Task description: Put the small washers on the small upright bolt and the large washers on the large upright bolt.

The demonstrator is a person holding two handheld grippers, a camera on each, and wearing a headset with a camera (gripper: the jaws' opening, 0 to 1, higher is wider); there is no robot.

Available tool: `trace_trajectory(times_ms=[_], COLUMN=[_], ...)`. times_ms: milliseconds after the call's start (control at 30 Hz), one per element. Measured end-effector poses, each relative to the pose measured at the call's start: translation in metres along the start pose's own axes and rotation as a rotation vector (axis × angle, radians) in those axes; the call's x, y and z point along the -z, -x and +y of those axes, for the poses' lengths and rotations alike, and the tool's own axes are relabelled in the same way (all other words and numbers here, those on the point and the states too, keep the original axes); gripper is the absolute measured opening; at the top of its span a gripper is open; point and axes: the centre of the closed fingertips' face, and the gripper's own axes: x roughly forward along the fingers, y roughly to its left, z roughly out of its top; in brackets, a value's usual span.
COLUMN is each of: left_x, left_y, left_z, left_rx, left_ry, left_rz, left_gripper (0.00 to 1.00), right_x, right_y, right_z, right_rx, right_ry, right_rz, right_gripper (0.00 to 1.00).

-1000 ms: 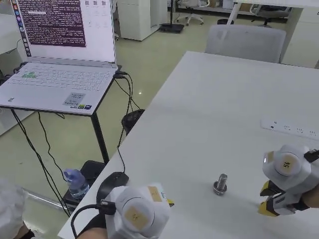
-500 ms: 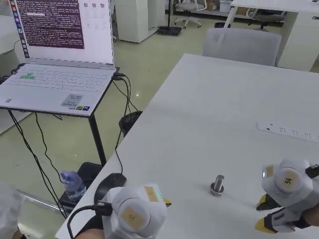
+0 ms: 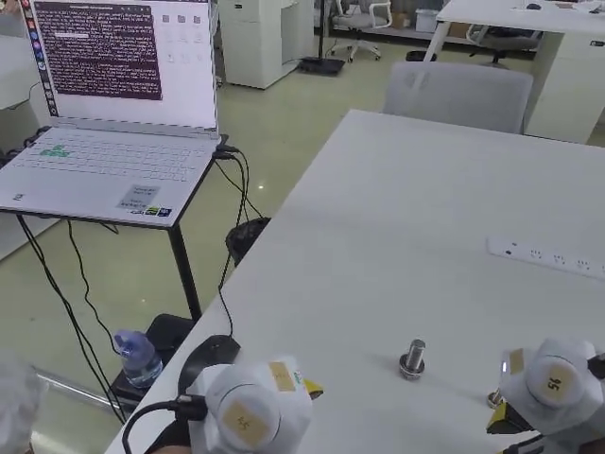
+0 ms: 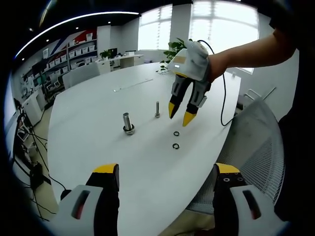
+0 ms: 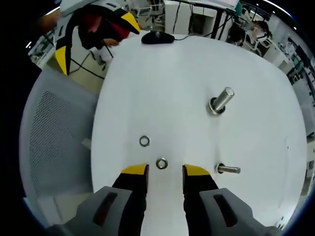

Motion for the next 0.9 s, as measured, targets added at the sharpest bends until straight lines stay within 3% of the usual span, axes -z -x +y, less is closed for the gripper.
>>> trace_trajectory(times_ms=[533, 900], left_x=[0.007, 0.006], left_y=[0.002, 0.002], left_z=[0.001, 0.004], left_rx=[-0.002, -0.016], left_ry=[-0.007, -0.016], left_rz=[0.025, 0.027], left_gripper=[0.76, 0.76], right_x=[0.009, 0.014], right_y=[-0.029, -0.036], right_z=[0.005, 0.003], right_rx=[-0.002, 0.002], right_ry=[0.017, 0.020], right_rz=[0.024, 0.039], right_gripper=[0.27, 0.26])
